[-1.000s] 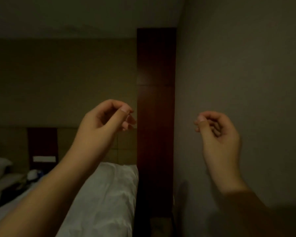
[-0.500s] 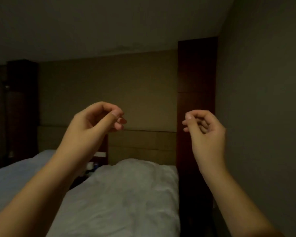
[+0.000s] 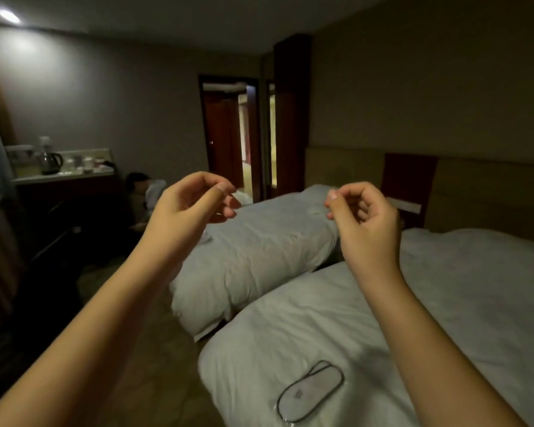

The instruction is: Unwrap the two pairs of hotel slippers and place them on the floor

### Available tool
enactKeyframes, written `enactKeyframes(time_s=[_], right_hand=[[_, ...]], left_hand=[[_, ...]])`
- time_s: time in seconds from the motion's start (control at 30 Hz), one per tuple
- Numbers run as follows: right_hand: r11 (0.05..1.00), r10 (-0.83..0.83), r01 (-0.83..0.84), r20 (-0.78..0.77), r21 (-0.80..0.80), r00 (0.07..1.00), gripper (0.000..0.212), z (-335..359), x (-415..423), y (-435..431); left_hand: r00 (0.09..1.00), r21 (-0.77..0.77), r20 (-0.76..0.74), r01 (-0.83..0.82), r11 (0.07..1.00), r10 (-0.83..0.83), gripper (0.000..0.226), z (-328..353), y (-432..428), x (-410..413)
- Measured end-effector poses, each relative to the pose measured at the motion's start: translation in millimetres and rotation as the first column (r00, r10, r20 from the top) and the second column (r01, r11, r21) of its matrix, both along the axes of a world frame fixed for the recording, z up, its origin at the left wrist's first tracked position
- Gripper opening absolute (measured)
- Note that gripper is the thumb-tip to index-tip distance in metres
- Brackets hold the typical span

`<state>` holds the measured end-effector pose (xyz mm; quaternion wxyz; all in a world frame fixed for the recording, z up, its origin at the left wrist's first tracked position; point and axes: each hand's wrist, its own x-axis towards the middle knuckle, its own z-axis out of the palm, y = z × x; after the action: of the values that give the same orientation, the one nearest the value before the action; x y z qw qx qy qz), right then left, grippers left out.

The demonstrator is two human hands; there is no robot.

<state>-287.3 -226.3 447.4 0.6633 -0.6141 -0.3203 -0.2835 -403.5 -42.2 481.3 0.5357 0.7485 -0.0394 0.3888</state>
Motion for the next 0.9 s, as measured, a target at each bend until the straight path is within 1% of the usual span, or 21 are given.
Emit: enactKeyframes(time_s=[0.17,0.27,0.37,0.43,0.47,0.57,0.67,0.7,0.73,0.8,0.83,0.87,0.9], right_hand=[[0.999,-0.038,0.034,-0.097,-0.041,0.995,0.008,-52.7,65.6,36.4],[0.994,-0.082,0.065,-0.212,-0.086,0.974,0.011,-111.2,112.7,47.6],[0.985,-0.129,0.075,-0.372,-0.156,0.919,0.012,-192.1,156.1,55.2],[0.954,-0.234,0.11,-0.466,-0.278,0.853,0.013,-246.6,179.7,58.5],[0.939,-0.278,0.115,-0.516,-0.325,0.81,0.013,-272.3,189.3,60.5],[0.924,-0.34,0.114,-0.645,-0.365,0.684,0.013,-345.3,211.7,68.4],[0.902,-0.415,0.154,-0.712,-0.403,0.566,0.023,-407.9,224.7,77.6],[0.878,-0.464,0.158,-0.724,-0.451,0.51,0.024,-429.7,226.7,81.0],[0.848,-0.517,0.141,-0.735,-0.511,0.439,0.022,-453.1,228.0,84.3],[0.822,-0.561,0.058,-0.787,-0.567,0.256,0.01,-502.1,227.9,90.6],[0.817,-0.57,-0.002,-0.809,-0.576,0.146,0.008,-528.2,226.7,93.3],[0.814,-0.575,-0.075,-0.817,-0.576,0.029,0.018,-553.9,224.0,96.4],[0.825,-0.562,-0.137,-0.822,-0.549,-0.088,0.032,-575.7,220.7,99.8]], left_hand=[[0.992,-0.058,-0.113,0.048,0.997,-0.054,0.017,-55.5,39.9,75.0],[0.965,-0.11,-0.229,0.105,0.988,-0.128,0.02,-108.2,53.5,141.1],[0.9,-0.173,-0.388,0.139,0.975,-0.197,0.023,-181.9,63.9,200.1],[0.831,-0.208,-0.505,0.145,0.967,-0.233,0.023,-233.6,71.1,232.6],[0.79,-0.221,-0.56,0.147,0.964,-0.249,0.023,-258.3,74.8,247.1],[0.657,-0.259,-0.699,0.136,0.956,-0.282,0.021,-329.9,85.5,283.9],[0.519,-0.289,-0.797,0.121,0.95,-0.309,0.017,-394.4,94.8,314.7],[0.469,-0.291,-0.827,0.117,0.95,-0.311,0.015,-415.5,97.0,323.1],[0.412,-0.291,-0.856,0.118,0.95,-0.313,0.013,-437.6,99.1,332.0],[0.287,-0.254,-0.914,0.147,0.956,-0.287,0.009,-480.6,104.5,348.7],[0.216,-0.224,-0.942,0.173,0.959,-0.258,0.016,-501.4,108.0,356.0],[0.144,-0.205,-0.962,0.194,0.959,-0.234,0.024,-520.0,111.9,361.1],[0.079,-0.21,-0.97,0.211,0.955,-0.23,0.029,-535.9,116.5,366.1]])
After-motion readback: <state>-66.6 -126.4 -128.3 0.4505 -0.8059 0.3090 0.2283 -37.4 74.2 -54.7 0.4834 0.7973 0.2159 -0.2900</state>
